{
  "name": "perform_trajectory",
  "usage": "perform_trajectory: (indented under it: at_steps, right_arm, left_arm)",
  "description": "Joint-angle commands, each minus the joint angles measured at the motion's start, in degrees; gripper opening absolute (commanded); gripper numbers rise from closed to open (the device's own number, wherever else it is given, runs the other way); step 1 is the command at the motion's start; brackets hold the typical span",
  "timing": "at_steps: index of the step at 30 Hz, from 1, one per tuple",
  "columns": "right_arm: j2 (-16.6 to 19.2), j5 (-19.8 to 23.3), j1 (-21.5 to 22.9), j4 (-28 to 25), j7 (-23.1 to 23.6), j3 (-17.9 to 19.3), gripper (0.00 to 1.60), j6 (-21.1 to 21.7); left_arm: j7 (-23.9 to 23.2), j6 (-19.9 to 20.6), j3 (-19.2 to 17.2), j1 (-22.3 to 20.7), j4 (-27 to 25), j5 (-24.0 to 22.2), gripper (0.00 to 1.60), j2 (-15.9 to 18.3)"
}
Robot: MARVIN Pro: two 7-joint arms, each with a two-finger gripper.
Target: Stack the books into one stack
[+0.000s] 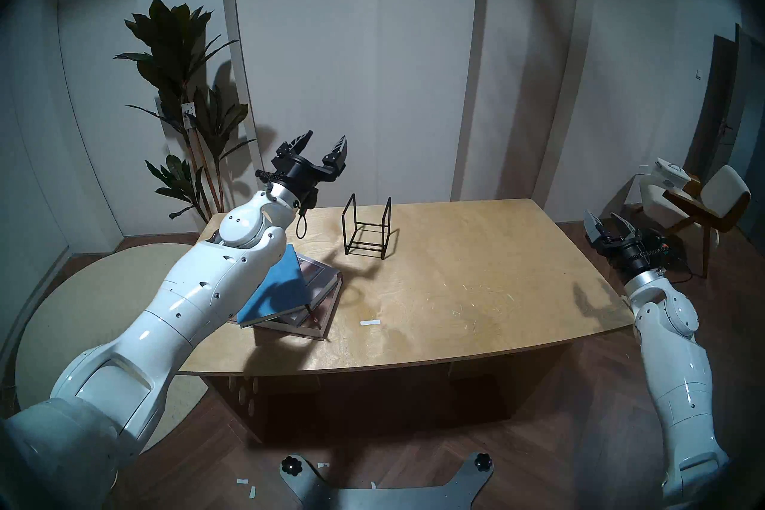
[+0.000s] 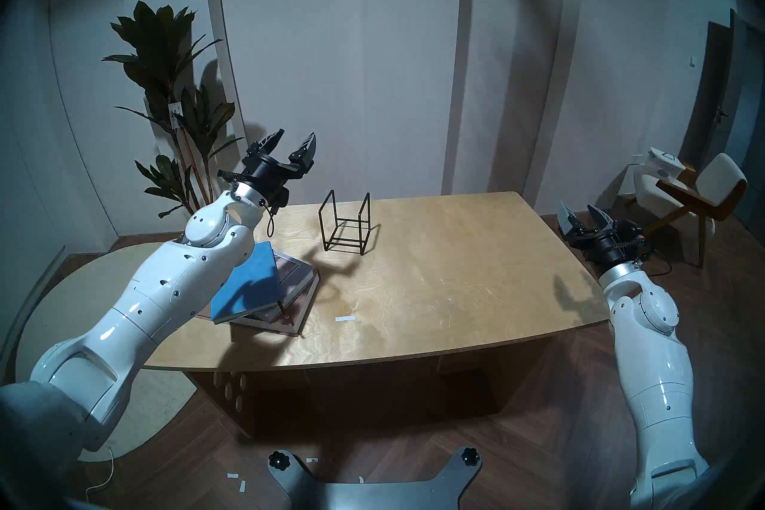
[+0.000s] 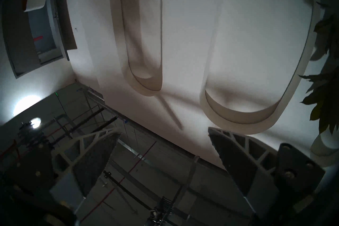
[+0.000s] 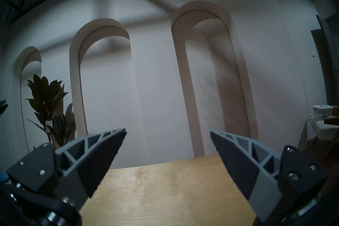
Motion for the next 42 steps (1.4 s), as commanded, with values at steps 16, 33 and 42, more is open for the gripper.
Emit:
perform_trajectory:
  at_steps: [16,33,42]
  right_arm:
    - [0.2,-0.2,0.4,-1.6,0.2,0.2,1.60,-0.6]
    - [0.1,-0.4,0.3,-1.9,0.1,0.3,1.60,-0.7]
    - [0.1,-0.5,0.2,-2.0,0.0,0.4,1.60,-0.7]
  left_arm:
    - [-9.9,-0.4,1.2,-12.9,14.0,25.7,1.60,-8.8]
    - [-15.3,5.4,7.5,-20.0,25.9,25.8,1.60,-11.8]
    - [-17.5,9.1,10.6,-22.3,30.4,25.8,1.60,-12.8]
